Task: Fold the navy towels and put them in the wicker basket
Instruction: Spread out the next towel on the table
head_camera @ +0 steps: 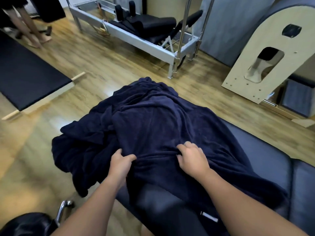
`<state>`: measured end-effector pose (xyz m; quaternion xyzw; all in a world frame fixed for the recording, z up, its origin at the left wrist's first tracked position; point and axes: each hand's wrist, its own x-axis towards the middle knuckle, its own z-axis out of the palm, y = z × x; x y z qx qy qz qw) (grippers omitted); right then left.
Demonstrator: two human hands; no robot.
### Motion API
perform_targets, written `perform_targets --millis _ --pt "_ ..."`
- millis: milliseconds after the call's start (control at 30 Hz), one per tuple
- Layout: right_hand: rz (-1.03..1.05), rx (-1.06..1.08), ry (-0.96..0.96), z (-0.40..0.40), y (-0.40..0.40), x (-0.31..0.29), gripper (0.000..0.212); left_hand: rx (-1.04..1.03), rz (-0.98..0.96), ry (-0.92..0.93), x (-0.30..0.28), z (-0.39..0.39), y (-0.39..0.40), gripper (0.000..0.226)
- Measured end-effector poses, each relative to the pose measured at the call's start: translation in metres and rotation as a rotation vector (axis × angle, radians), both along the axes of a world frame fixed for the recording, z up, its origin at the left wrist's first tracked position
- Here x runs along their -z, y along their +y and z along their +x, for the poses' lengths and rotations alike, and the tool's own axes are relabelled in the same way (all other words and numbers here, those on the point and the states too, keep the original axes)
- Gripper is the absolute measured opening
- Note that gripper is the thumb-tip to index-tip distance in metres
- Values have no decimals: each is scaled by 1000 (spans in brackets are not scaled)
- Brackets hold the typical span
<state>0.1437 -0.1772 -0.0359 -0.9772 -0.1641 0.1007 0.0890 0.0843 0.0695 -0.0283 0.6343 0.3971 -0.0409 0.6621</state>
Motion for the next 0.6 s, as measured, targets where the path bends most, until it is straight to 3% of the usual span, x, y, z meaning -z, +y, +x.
perform_targets --millis 67,133,233,300,467,600 --pt "113 -127 107 -5 16 -2 31 1 121 61 -4 -14 23 14" --pt "88 -234 261 -13 29 -1 39 63 296 126 -1 -29 47 8" --pt "-44 -241 331 -22 37 10 55 312 768 400 2 -48 69 47" --pt "-59 -190 335 -24 35 16 55 409 935 460 6 -55 70 58" --pt "-95 -20 182 -13 1 10 35 446 1166 118 7 -47 33 41" --pt "-172 270 25 -10 -58 -2 24 736 1286 -165 11 -14 -13 25"
